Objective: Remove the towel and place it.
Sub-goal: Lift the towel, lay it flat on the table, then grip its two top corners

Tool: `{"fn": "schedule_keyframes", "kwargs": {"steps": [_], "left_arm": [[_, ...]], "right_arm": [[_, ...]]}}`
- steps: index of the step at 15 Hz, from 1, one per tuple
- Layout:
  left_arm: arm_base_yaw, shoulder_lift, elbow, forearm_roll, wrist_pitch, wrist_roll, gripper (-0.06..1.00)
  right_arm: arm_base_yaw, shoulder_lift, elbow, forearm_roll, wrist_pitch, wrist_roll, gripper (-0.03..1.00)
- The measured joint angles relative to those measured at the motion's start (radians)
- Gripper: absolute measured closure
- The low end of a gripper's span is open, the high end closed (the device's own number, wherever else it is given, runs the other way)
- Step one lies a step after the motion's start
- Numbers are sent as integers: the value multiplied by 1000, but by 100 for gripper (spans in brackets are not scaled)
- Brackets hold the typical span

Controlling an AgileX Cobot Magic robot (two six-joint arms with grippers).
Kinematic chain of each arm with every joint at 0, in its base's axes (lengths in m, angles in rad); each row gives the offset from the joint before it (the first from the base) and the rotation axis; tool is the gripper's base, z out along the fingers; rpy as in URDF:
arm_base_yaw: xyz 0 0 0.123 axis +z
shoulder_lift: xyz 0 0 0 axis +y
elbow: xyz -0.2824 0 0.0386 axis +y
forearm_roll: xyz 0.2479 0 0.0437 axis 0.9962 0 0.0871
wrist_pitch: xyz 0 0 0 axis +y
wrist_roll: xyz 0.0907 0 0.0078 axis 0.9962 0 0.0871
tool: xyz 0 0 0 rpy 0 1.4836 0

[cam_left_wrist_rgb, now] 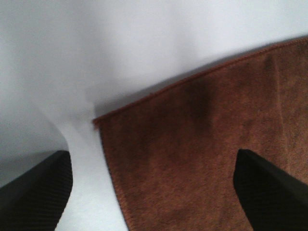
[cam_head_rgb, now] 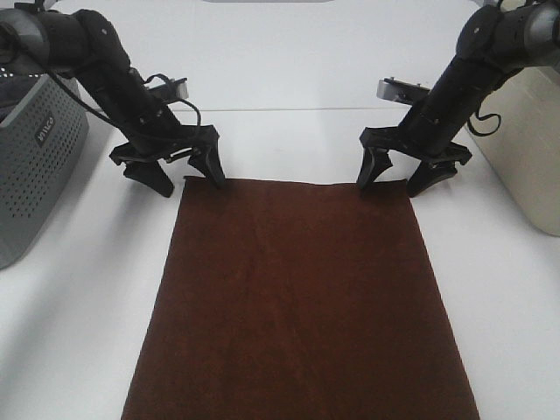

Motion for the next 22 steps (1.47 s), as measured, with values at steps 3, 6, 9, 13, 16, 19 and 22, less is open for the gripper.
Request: {"fn": "schedule_keyframes", "kwargs": {"steps": [3, 6, 9, 13, 16, 19, 22], "left_arm": [[-59, 2, 0, 5, -15, -35, 15], [-64, 2, 0, 12, -18, -70, 20], [-64, 5, 0, 32, -19, -74, 33], [-64, 13, 0, 89, -19, -68, 76], [-64, 14, 0, 94, -24, -8, 94], [-64, 14, 0, 109, -50, 46, 94], [-64, 0, 0, 149, -128, 56, 94]], "right_arm": [[29, 0, -3, -7, -13, 1, 16], [30, 0, -3, -26, -15, 1, 21], [30, 2, -3, -45, -23, 2, 37], [30, 12, -3, -48, -40, 4, 76], [30, 13, -3, -61, -45, 8, 96], [31, 11, -3, -77, -53, 16, 96], [32, 2, -29, -127, -111, 18, 96]]}}
